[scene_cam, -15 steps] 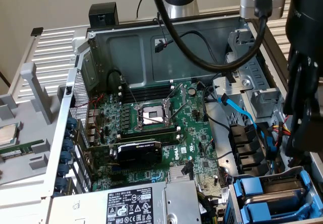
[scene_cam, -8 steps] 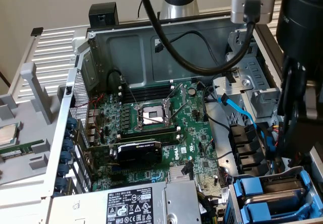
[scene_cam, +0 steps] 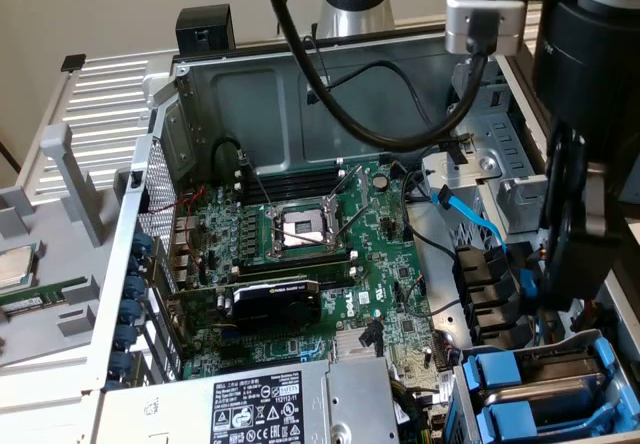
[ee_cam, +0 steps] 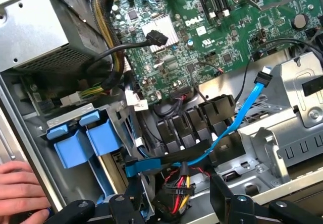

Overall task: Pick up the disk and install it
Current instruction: 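Insert the first disk wire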

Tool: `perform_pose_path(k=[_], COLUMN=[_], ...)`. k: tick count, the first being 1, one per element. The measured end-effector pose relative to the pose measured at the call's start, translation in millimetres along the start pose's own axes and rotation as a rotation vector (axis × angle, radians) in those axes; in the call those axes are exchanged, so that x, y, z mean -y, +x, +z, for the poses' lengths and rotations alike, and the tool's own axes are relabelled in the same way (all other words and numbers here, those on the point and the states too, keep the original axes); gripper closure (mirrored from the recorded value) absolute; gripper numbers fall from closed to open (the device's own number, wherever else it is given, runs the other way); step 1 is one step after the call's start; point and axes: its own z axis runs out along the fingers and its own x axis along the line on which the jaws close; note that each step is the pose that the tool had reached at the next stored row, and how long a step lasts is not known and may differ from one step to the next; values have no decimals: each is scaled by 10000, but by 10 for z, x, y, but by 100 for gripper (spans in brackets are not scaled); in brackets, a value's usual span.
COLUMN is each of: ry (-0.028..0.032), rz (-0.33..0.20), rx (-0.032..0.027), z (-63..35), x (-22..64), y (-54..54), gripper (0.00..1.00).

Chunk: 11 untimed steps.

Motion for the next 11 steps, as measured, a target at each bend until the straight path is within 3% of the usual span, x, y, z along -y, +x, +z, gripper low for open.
perform_pose_path(k=[7, 11], ry=[-38, -53], rz=[198, 209], rx=[66, 89], z=[40, 43], x=[4, 5], y=[-3, -4], gripper=[35, 50])
